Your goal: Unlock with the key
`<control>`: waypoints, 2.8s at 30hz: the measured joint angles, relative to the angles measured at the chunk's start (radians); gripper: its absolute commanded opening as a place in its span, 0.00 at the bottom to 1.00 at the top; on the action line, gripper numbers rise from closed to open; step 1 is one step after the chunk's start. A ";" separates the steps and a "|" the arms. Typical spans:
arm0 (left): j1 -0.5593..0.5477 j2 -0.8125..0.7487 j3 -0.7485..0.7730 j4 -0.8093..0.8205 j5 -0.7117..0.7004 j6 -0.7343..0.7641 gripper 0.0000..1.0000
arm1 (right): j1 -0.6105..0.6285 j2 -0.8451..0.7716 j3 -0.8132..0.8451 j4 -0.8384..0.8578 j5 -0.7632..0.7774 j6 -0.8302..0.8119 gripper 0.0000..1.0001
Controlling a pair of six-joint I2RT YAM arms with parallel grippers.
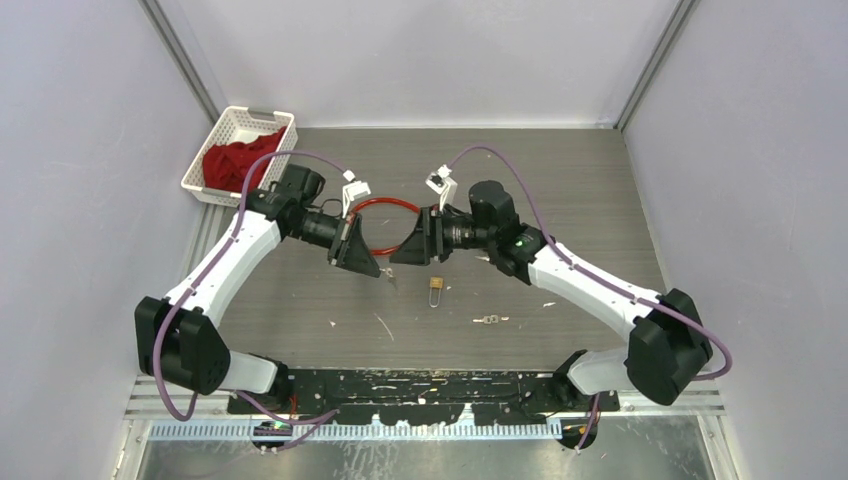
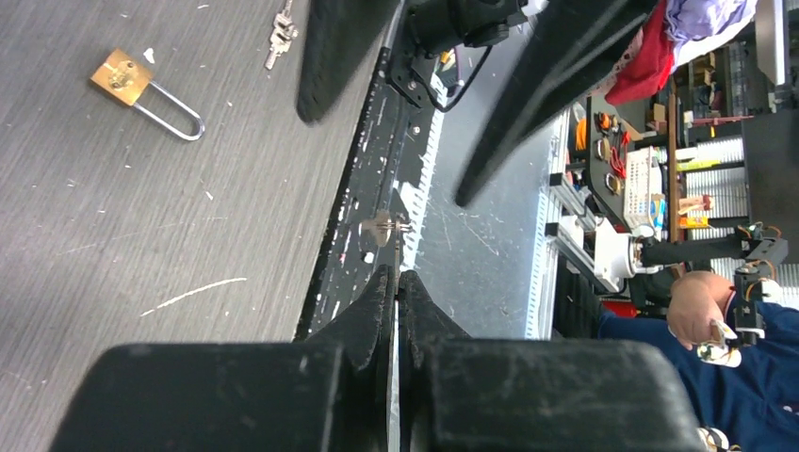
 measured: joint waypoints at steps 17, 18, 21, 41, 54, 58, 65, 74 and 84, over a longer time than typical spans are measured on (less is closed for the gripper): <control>-0.002 -0.019 0.000 0.025 0.018 -0.049 0.00 | 0.011 0.046 -0.116 0.365 -0.237 0.241 0.43; -0.002 -0.021 0.000 0.029 0.020 -0.055 0.00 | 0.011 0.046 -0.122 0.369 -0.237 0.246 0.41; -0.002 -0.026 0.000 0.037 0.026 -0.067 0.00 | 0.011 0.047 -0.136 0.386 -0.236 0.260 0.36; -0.001 -0.046 -0.003 0.084 0.037 -0.118 0.49 | 0.010 0.060 -0.188 0.542 -0.211 0.356 0.01; -0.060 -0.014 -0.003 0.084 -0.219 -0.021 0.77 | -0.169 -0.143 -0.166 -0.008 -0.083 0.087 0.01; -0.178 0.119 0.054 0.064 -0.325 0.111 0.77 | -0.265 -0.241 -0.132 -0.248 0.064 0.001 0.01; -0.333 0.457 0.323 -0.006 -0.484 0.262 0.78 | -0.401 -0.347 -0.086 -0.539 0.278 -0.092 0.01; -0.438 0.574 0.233 0.187 -0.740 -0.042 0.79 | -0.417 -0.423 -0.051 -0.664 0.390 -0.136 0.01; -0.499 0.600 0.227 0.285 -0.905 -0.247 0.78 | -0.417 -0.433 -0.047 -0.684 0.415 -0.147 0.01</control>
